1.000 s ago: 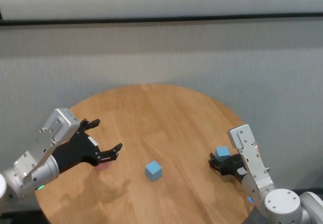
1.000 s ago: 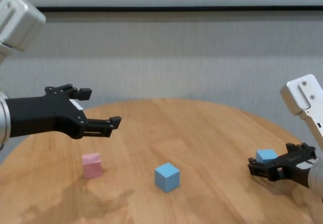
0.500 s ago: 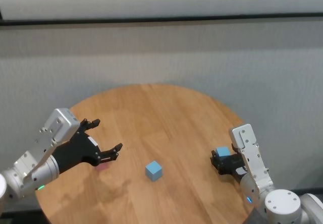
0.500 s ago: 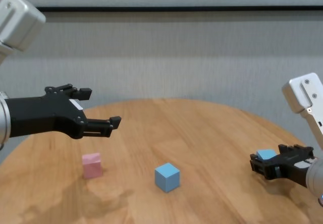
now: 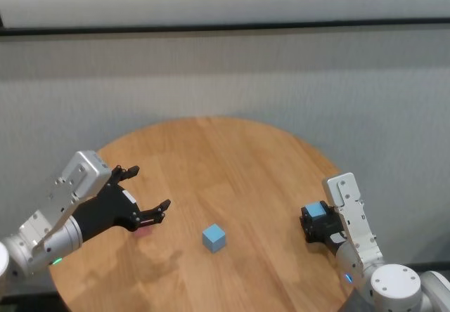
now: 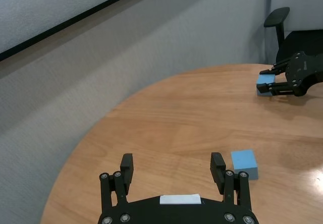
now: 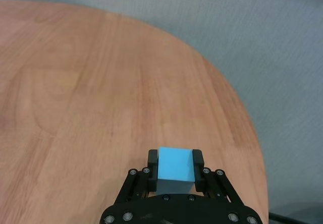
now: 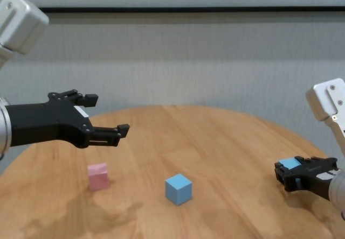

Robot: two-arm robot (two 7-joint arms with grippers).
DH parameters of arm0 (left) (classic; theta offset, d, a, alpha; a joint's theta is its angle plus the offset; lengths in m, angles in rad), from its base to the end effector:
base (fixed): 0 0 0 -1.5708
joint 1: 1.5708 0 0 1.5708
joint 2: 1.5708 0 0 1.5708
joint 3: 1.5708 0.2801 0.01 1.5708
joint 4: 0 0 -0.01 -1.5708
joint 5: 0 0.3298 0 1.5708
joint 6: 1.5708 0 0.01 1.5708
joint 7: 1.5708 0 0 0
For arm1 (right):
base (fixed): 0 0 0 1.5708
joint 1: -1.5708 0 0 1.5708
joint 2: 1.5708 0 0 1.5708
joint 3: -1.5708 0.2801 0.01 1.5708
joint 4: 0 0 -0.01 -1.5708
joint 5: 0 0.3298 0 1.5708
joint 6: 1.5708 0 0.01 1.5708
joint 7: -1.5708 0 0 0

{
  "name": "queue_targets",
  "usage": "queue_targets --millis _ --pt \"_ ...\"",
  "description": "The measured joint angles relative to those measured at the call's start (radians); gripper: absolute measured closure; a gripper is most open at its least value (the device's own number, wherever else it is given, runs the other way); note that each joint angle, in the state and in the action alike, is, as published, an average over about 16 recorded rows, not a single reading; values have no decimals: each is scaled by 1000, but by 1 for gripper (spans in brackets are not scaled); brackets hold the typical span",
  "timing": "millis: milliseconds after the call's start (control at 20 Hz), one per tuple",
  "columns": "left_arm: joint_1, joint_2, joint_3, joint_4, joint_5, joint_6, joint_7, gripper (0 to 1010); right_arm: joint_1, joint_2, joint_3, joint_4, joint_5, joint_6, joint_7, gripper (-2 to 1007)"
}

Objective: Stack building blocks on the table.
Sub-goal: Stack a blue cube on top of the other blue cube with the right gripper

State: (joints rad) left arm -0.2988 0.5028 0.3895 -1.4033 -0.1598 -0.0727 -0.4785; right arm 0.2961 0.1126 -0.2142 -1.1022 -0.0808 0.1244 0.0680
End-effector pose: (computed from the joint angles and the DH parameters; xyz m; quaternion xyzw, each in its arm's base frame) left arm 0.4114 0.0525 -0.2561 0.1497 -0.1372 0.3892 0.8985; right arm 0.4187 0.0151 -0.3408 -0.2016 0.0160 -0.6130 0.7638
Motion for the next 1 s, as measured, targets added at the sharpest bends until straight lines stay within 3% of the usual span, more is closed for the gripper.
queue_targets --millis 650,1000 --pt "0 0 0 0 0 0 0 8 -7 -13 28 -20 -18 -13 17 627" --pt "0 0 0 0 0 0 0 8 -17 -13 24 -72 -12 -45 77 627"
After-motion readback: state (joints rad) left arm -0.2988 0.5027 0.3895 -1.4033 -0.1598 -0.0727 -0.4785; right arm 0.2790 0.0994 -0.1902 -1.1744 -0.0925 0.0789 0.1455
